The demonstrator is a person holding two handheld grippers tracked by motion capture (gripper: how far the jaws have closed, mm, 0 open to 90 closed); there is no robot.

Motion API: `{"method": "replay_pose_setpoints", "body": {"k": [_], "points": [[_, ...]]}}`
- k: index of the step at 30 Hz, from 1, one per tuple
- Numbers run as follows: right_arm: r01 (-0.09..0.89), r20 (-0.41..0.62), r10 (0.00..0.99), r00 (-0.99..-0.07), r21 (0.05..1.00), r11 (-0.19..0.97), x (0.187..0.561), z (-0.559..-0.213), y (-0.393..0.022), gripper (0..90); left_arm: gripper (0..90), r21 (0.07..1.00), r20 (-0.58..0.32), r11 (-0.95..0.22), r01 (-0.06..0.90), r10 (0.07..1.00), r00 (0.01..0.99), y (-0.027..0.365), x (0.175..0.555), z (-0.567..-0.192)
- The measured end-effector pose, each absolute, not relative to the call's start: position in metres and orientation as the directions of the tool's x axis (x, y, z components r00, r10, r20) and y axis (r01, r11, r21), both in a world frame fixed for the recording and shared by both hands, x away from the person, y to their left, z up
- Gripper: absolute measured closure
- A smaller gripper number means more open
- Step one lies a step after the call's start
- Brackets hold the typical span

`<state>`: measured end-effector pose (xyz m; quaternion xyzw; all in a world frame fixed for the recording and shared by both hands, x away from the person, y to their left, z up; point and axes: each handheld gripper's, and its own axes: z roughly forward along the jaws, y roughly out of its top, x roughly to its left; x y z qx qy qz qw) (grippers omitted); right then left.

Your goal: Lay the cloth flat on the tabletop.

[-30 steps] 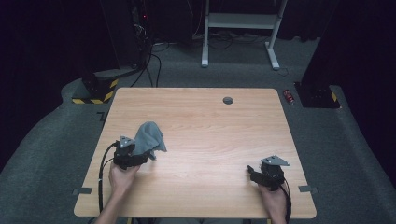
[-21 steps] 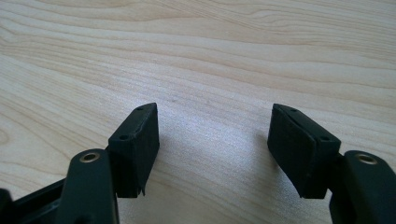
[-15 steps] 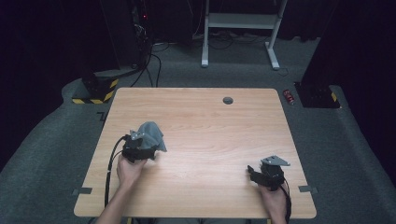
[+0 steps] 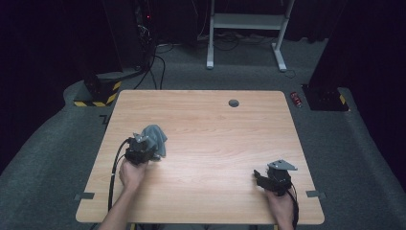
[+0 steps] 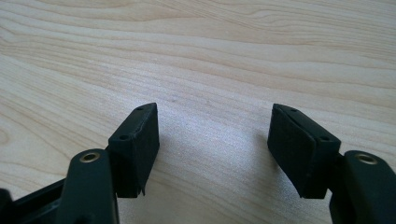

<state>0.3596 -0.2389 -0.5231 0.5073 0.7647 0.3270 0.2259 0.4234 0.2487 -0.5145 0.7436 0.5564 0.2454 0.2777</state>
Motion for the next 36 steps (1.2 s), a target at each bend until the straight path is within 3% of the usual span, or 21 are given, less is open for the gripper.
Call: {"method": "replay_pose_setpoints", "body": {"k": [6,28,36], "points": [[0.628,-0.014,0.924,-0.383,0.729,0.272,0.36,-0.523,-0.239,33.8,82.9,0.687,0.012,-0.195,0.7,0.966,0.257,0.257,0.424,-0.513],[0.628,-0.014,0.924,-0.383,0.729,0.271,0.36,-0.523,-0.239,33.8,84.2,0.742,-0.069,-0.161,0.65,0.947,0.313,0.255,0.415,-0.497],[0.628,-0.014,0.924,-0.383,0.729,0.271,0.36,-0.523,-0.239,33.8,84.3,0.773,-0.07,-0.191,0.605,0.922,0.38,0.238,0.413,-0.478]]}}
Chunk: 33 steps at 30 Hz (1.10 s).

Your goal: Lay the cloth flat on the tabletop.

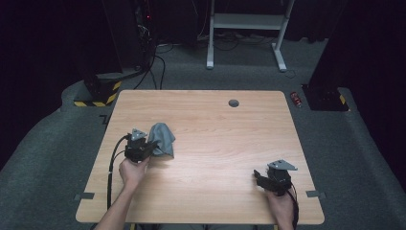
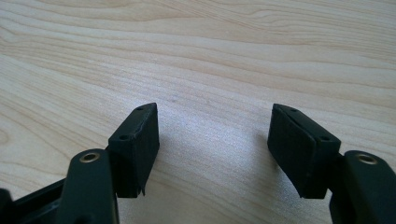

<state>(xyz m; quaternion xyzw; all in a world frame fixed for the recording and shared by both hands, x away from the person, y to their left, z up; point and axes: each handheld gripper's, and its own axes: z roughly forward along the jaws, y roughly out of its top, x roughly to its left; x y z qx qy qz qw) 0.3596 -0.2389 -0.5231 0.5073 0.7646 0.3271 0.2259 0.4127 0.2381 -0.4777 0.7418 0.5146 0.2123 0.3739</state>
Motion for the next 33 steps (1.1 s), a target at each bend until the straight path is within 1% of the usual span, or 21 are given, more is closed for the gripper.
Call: {"method": "replay_pose_setpoints", "body": {"k": [8,13,24,33], "points": [[0.628,-0.014,0.924,-0.383,0.729,0.271,0.36,-0.523,-0.239,33.8,84.3,0.793,-0.087,-0.218,0.569,0.883,0.46,0.213,0.409,-0.467],[0.628,-0.014,0.923,-0.384,0.729,0.272,0.36,-0.523,-0.239,33.8,84.3,0.801,-0.128,-0.209,0.561,0.856,0.501,0.197,0.407,-0.465],[0.628,-0.014,0.923,-0.383,0.729,0.271,0.36,-0.523,-0.239,33.8,84.2,0.806,-0.135,-0.259,0.532,0.795,0.591,0.161,0.399,-0.462],[0.628,-0.014,0.923,-0.384,0.729,0.272,0.36,-0.523,-0.239,33.6,84.0,0.809,-0.121,-0.293,0.509,0.765,0.633,0.134,0.396,-0.465]]}}
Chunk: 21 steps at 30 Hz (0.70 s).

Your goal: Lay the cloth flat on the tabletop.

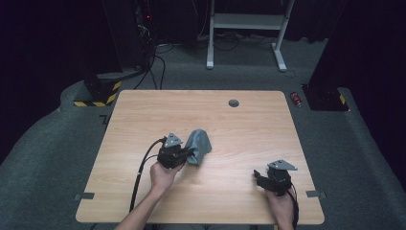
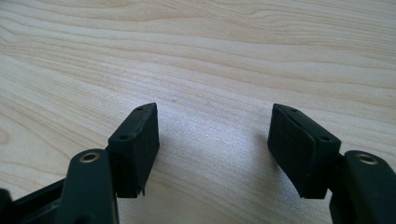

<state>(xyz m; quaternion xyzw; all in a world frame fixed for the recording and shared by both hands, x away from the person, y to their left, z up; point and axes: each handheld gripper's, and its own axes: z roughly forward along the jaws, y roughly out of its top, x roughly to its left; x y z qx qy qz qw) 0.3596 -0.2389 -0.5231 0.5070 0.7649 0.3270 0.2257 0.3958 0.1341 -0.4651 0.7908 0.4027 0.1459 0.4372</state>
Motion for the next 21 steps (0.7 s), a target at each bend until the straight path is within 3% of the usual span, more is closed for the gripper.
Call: {"method": "replay_pose_setpoints", "body": {"k": [13,21], "points": [[0.628,-0.014,0.923,-0.384,0.729,0.272,0.36,-0.523,-0.239,33.6,81.5,0.744,-0.115,-0.384,0.547,0.733,0.67,0.103,0.395,-0.501],[0.627,-0.016,0.924,-0.381,0.73,0.271,0.36,-0.523,-0.239,36.6,55.4,0.74,-0.09,-0.386,0.551,0.755,0.65,0.11,0.384,-0.506]]}}
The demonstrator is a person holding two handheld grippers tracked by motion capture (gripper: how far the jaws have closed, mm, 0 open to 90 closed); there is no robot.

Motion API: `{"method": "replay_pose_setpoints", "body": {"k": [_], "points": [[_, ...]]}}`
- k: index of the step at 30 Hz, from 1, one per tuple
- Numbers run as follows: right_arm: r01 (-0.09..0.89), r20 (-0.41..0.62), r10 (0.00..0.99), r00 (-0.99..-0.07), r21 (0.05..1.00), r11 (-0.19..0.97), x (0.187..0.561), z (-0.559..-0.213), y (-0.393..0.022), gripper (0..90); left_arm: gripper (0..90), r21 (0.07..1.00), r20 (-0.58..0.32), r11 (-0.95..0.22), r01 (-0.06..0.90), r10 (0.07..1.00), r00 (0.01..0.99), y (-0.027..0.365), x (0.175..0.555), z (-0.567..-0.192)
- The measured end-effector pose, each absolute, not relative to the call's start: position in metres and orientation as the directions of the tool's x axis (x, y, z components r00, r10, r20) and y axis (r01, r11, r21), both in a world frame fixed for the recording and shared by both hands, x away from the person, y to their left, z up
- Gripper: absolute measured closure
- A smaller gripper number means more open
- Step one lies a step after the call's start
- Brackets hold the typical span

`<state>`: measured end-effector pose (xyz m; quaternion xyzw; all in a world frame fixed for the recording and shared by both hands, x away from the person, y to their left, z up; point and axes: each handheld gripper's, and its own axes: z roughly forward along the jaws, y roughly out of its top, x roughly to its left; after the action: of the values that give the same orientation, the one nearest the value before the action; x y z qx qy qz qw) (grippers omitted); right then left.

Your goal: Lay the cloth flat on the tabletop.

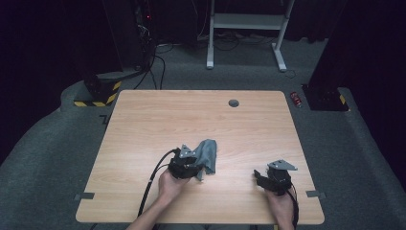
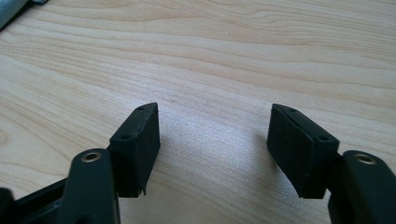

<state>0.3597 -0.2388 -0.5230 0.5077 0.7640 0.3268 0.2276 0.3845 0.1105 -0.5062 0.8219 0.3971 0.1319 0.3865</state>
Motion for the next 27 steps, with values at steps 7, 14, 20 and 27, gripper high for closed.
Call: {"method": "replay_pose_setpoints", "body": {"k": [7,14,20,27], "points": [[0.618,-0.015,0.919,-0.394,0.735,0.277,0.357,-0.522,-0.231,53.9,46.5,0.761,-0.114,-0.336,0.556,0.773,0.624,0.132,0.365,-0.506],[0.552,0.04,0.839,-0.542,0.77,0.32,0.349,-0.51,-0.189,57.4,45.9,0.76,-0.102,-0.345,0.55,0.773,0.626,0.139,0.352,-0.513],[0.467,0.045,0.711,-0.702,0.783,0.412,0.346,-0.501,-0.135,54.0,44.4,0.761,-0.091,-0.348,0.548,0.779,0.621,0.135,0.349,-0.513],[0.432,0.04,0.632,-0.774,0.763,0.48,0.346,-0.508,-0.097,49.4,40.0,0.76,-0.058,-0.365,0.539,0.787,0.614,0.136,0.348,-0.514]]}}
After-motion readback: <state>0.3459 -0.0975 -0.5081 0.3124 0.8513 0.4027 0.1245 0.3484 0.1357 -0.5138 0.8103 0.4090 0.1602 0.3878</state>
